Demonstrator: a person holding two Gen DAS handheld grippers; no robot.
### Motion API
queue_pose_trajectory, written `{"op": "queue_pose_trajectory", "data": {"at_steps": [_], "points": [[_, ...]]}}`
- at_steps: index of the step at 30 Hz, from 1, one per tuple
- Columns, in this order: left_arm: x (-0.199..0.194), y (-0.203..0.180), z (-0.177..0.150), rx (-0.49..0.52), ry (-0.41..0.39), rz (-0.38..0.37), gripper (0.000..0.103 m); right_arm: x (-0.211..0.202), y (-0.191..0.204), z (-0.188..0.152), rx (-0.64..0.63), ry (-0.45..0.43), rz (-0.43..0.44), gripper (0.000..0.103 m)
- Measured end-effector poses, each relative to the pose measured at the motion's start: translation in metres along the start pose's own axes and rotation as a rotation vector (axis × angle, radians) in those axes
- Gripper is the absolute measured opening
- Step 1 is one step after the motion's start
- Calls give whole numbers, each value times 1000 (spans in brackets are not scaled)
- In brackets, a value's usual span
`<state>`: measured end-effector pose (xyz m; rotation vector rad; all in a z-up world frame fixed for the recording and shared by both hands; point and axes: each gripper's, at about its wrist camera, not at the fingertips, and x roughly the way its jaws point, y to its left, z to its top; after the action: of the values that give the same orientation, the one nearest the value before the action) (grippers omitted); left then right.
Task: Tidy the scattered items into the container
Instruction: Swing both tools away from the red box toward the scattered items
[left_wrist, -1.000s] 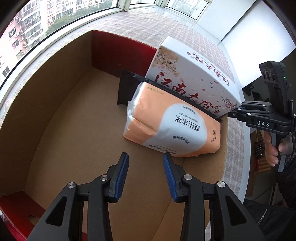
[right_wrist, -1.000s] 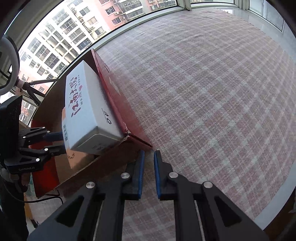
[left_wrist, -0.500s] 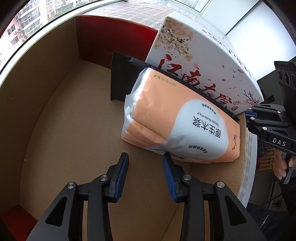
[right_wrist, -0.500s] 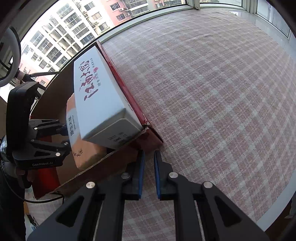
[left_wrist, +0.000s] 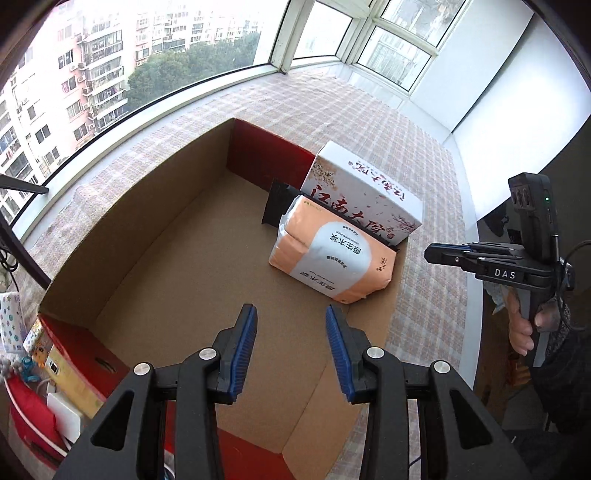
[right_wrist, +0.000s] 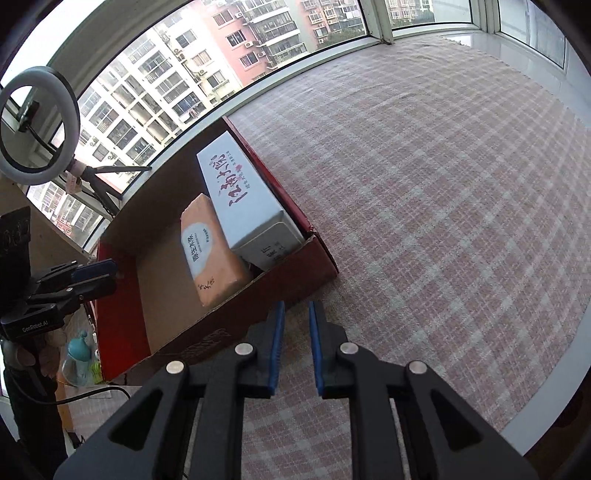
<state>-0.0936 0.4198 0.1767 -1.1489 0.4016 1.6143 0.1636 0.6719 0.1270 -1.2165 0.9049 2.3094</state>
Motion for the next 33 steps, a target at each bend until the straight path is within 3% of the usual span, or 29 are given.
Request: {"op": "queue_pose_trajectory", "data": {"at_steps": [3,5,11,16,20,24,33], "points": [[-51,-20,-45,-61,-101,61,41,-27,14,-9,-33,-69,69,40],[-85,-12,-87,-137,-165,109,44,-40,26,-16,-65,-112,99,55],[-173,18,-241,-470,-328,348,50,-59,60,-41,-103,-135,127,66],[-217,35,-351,-733,-390,421,50,-55,94,-69,-151,-40,168,68],[-254,49,-377,-786,-419,468,50,-48,129,-86,-207,-3,186,68],[-275,45,-397,-786,-447,482,50,-53,163,-100,-233,-20,217,68],[-305,45,-402,-674,-489,533,51,-112,178,-111,-156,-264,174,68]]}}
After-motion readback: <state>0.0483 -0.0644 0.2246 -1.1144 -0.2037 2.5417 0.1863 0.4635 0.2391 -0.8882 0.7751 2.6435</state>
